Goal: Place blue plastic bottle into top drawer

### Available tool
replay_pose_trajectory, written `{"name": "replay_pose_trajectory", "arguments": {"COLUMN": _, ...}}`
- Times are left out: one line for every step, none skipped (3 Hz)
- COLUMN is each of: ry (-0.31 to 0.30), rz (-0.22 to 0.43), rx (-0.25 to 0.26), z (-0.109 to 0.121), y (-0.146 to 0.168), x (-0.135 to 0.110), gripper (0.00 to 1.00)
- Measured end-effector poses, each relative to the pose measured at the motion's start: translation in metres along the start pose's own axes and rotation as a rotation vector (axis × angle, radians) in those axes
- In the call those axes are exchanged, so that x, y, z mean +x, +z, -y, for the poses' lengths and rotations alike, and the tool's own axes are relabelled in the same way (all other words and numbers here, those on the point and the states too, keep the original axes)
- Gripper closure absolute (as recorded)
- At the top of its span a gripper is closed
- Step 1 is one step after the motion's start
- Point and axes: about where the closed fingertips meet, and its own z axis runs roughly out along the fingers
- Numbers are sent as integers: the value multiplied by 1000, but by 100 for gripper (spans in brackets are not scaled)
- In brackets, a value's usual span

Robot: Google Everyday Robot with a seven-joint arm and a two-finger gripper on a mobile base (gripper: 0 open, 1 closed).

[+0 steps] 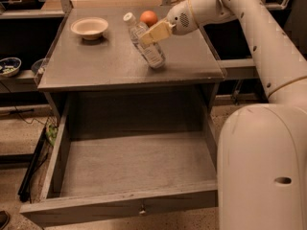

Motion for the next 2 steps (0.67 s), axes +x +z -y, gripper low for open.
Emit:
{"name": "replay_pose_trajectory", "arguments": {"ry": 0, "rz": 0, "rx": 0, "z": 0, "y": 0, "x": 0, "gripper": 96}}
{"name": "replay_pose_trajectory", "arguments": {"ry": 0, "rz": 0, "rx": 0, "z": 0, "y": 0, "x": 0, "gripper": 100}}
